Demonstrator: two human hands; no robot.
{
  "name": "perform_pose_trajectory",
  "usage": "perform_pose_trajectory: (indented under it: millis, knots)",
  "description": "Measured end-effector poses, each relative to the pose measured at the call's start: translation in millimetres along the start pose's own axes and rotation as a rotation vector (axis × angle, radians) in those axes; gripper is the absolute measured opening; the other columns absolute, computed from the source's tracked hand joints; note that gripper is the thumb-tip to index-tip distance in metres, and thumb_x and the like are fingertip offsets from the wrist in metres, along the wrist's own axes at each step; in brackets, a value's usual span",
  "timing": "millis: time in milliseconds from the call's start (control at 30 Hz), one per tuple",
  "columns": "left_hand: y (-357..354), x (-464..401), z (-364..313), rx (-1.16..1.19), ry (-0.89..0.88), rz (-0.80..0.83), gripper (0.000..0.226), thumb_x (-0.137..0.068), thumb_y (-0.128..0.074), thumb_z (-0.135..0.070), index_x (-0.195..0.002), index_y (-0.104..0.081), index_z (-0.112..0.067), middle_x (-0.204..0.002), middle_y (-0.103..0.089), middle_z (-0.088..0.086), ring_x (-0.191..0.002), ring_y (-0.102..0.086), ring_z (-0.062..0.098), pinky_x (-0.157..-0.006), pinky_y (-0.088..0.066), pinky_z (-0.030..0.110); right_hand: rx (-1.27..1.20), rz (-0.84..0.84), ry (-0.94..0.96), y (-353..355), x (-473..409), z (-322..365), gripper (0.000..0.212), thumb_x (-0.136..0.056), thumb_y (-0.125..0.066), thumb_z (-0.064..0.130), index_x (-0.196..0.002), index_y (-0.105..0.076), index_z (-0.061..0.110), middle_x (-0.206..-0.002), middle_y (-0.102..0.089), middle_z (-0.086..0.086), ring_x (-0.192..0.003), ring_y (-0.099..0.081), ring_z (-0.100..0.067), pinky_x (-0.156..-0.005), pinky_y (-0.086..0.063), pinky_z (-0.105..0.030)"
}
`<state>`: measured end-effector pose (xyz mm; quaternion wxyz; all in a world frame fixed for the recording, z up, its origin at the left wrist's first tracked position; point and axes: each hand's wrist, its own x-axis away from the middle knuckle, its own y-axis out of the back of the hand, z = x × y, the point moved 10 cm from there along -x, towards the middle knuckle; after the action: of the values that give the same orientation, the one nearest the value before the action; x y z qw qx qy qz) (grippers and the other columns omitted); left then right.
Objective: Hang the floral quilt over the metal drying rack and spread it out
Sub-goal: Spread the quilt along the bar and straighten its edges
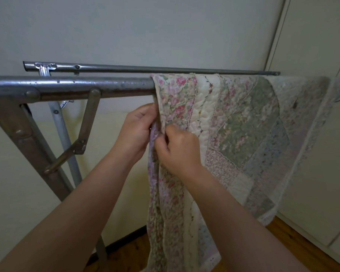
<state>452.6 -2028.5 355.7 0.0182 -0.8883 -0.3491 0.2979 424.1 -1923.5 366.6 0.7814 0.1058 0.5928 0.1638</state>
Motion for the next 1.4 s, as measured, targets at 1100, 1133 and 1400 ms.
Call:
perform_pose_trajectory:
  millis: [1100,1133,1400]
  knots:
    - [-107.4,37.0,-61.3,-1.839,-0.773,-0.563,0.046,-0.077,-0.062,-0.025,-0.121,-0.056,-0.013,-0.133,-0.050,0.021,-0.131,-0.034,0.040,-0.102,-0.016,0.064,0.237,0.084,0.182,65.3,-79.3,-148.1,0.081,-0.073,-0.061,0.062,-0.136,-0.042,0.015,-0.143,-0.042,-0.015,-0.136,-0.030,-0.033,-0.106,-0.002,-0.065]
    - [-115.0,26.8,-56.7,-1.905,-0.721,-0.502,0.047,-0.079,-0.060,-0.031,-0.122,-0.056,-0.012,-0.133,-0.051,0.019,-0.130,-0.036,0.041,-0.101,-0.011,0.065,0.237,0.090,0.210,65.6,-81.6,-148.7,0.081,-0.072,-0.061,0.063,-0.134,-0.044,0.014,-0.138,-0.046,-0.015,-0.133,-0.035,-0.033,-0.105,-0.004,-0.066]
    - [-157.8,-26.1,-38.5,-1.983,-0.460,-0.345,0.051,-0.083,-0.050,-0.047,-0.119,-0.055,-0.011,-0.115,-0.062,0.014,-0.109,-0.053,0.034,-0.101,-0.026,0.058,0.233,0.139,0.284,84.3,-91.8,-192.9,0.075,-0.074,-0.053,0.064,-0.130,-0.049,0.014,-0.127,-0.055,-0.014,-0.120,-0.047,-0.032,-0.106,-0.016,-0.060]
